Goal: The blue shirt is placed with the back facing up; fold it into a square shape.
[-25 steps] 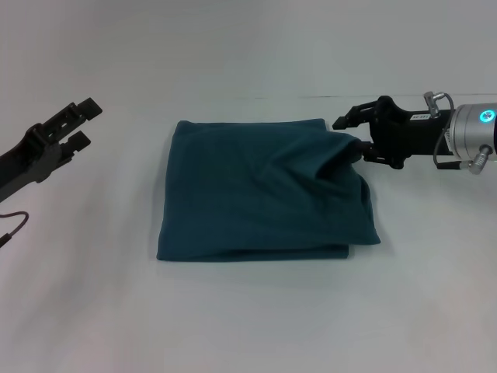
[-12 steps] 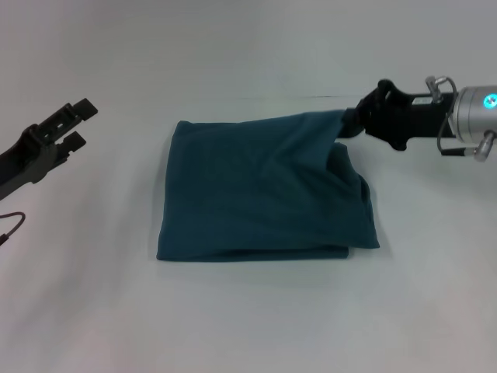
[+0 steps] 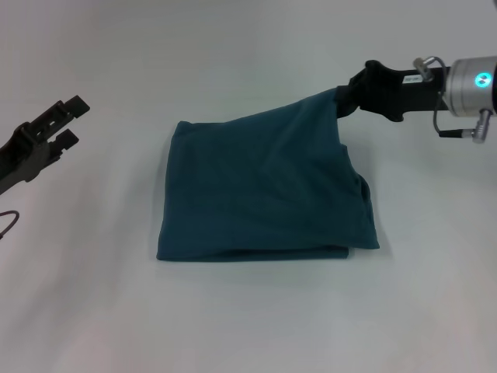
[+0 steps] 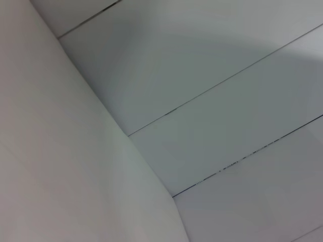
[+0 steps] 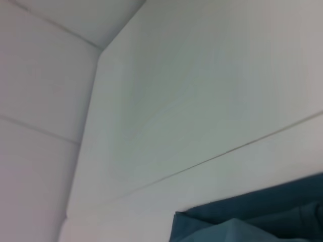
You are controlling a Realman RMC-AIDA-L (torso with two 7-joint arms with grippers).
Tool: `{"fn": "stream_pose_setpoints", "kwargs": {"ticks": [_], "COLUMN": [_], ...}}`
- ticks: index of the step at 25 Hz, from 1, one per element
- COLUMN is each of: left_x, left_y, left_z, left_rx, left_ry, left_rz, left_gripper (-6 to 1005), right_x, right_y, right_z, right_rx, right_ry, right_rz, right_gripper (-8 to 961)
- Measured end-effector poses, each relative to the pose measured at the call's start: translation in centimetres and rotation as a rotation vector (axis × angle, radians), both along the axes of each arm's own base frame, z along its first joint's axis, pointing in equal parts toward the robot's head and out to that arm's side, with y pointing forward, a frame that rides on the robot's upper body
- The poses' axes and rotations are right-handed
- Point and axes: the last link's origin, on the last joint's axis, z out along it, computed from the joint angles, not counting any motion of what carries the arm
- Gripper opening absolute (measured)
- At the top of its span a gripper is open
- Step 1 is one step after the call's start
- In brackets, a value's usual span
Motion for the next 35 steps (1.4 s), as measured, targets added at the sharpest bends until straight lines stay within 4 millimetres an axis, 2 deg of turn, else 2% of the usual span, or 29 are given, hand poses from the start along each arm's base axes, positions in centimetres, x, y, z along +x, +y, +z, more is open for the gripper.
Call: {"fn": "stream_pose_setpoints", "kwargs": {"ticks": [9,17,23,35], "left_x": [-0.1,-0.4,-0.4,-0.5], "left_y": [-0.2,-0.4,-0.4,-0.4], "left_z": [0.0,0.1,0.2,0.1], "left_rx": [-0.002,0.0,0.0,0.001], "left_ry": [-0.002,0.0,0.001,0.002], "left_rz": [-0.001,0.006,0.007,0.015], "left_gripper": [934,934,934,934], "right_x": [-1.7,-1.5,-1.7,-1.3], "right_y": [0.7,0.6,0.7,0.9], "right_z": [-1.1,0.8,2.2,0.9], "right_rx": [-0.026,-0.015,0.019,0.03], "right_ry": [-0.202,-0.247,-0.37,-0.523], "right_rz": [0.158,0.213,0.325,0.405], "right_gripper": [1,1,0,1]}}
